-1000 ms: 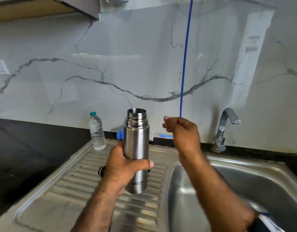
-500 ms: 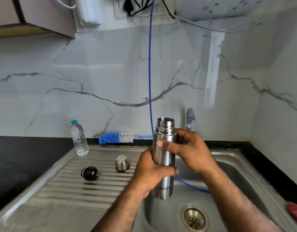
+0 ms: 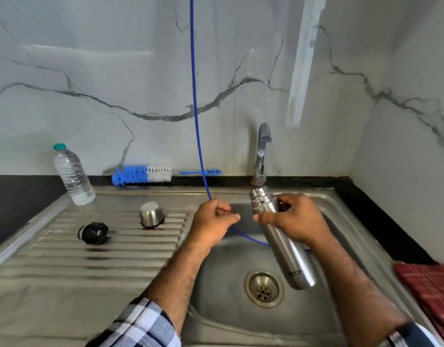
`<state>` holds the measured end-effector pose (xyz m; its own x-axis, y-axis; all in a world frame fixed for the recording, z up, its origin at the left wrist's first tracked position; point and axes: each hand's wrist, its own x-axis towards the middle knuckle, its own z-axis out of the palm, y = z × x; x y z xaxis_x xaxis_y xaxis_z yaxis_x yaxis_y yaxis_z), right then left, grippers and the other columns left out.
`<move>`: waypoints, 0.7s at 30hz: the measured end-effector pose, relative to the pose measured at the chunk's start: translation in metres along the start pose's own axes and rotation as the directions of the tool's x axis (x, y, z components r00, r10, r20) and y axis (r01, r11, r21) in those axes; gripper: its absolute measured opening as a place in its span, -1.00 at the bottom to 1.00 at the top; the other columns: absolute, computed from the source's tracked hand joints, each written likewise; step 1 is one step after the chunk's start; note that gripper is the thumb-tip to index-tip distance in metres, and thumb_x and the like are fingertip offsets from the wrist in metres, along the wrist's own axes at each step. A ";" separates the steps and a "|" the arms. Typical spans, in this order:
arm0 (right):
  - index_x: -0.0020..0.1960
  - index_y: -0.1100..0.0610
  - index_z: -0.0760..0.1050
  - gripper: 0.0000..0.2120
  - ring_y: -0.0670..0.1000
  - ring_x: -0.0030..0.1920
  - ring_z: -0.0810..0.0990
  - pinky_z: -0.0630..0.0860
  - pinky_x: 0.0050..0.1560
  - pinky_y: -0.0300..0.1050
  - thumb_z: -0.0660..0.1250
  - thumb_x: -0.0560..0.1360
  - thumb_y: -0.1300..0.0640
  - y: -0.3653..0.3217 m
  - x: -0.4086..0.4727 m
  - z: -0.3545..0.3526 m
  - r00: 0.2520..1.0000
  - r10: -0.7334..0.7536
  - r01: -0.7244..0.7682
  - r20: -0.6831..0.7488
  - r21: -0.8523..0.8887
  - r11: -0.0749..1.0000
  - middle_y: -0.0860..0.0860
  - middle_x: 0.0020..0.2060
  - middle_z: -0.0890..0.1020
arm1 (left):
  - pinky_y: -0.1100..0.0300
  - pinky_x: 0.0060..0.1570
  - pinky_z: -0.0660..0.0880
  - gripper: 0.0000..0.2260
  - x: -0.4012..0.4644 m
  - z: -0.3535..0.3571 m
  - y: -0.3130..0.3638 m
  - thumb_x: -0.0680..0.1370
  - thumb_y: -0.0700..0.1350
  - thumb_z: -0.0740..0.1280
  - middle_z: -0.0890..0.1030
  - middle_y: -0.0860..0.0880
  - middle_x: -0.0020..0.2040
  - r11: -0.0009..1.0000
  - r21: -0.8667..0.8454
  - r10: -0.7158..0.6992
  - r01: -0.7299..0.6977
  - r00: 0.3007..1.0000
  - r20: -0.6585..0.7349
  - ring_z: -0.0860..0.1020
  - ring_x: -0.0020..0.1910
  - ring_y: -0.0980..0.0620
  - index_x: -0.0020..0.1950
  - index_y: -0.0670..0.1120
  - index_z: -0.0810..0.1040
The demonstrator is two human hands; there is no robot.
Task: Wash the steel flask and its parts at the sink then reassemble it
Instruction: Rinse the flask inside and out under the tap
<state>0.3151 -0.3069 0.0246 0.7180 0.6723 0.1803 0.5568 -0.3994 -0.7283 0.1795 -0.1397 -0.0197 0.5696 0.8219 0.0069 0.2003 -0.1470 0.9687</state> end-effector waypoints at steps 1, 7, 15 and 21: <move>-0.14 -0.06 0.69 -0.60 -0.16 -0.29 0.64 0.53 -0.25 -0.14 0.66 0.24 -0.30 0.003 0.001 0.003 0.999 0.036 -0.035 0.013 -0.078 0.996 -0.14 -0.34 0.69 | 0.18 -0.24 0.55 -0.79 0.003 0.001 -0.004 0.42 -0.14 0.63 0.73 -0.14 -0.11 0.999 0.031 0.020 -0.019 1.000 -0.014 0.70 -0.16 -0.08 -0.04 -0.05 0.66; 0.02 -0.05 0.66 -0.50 -0.10 -0.16 0.59 0.57 -0.13 -0.10 0.64 0.23 -0.32 0.004 0.005 0.013 0.982 0.138 -0.075 0.131 -0.396 0.915 -0.12 -0.20 0.64 | 0.00 -0.18 0.66 -0.84 0.011 -0.002 -0.009 0.36 -0.01 0.61 0.71 -0.02 -0.31 0.993 0.066 0.102 -0.093 0.984 -0.149 0.72 -0.28 -0.07 -0.21 0.00 0.67; 0.20 -0.06 0.64 -0.40 -0.04 -0.07 0.59 0.60 0.05 -0.03 0.68 0.24 -0.23 0.001 0.006 0.032 0.934 0.242 -0.055 0.262 -0.563 0.825 -0.07 -0.07 0.64 | 0.02 -0.13 0.70 -0.87 0.004 -0.007 -0.003 0.45 -0.10 0.60 0.72 0.02 -0.31 0.993 0.081 0.096 -0.083 0.982 -0.163 0.72 -0.27 0.00 -0.22 -0.02 0.67; 0.14 -0.05 0.64 -0.41 -0.03 -0.08 0.61 0.63 0.09 0.02 0.69 0.19 -0.22 0.001 0.000 0.042 0.924 0.275 -0.037 0.267 -0.653 0.757 -0.08 -0.11 0.65 | 0.00 -0.11 0.71 -0.87 0.000 -0.009 0.001 0.45 -0.07 0.60 0.72 0.03 -0.32 0.991 0.094 0.107 -0.093 0.981 -0.159 0.72 -0.26 0.01 -0.21 -0.02 0.68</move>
<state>0.2981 -0.2808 -0.0043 0.7050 0.6773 -0.2106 0.6673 -0.7339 -0.1264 0.1728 -0.1351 -0.0165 0.4534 0.8786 0.1499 0.2203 -0.2735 0.9363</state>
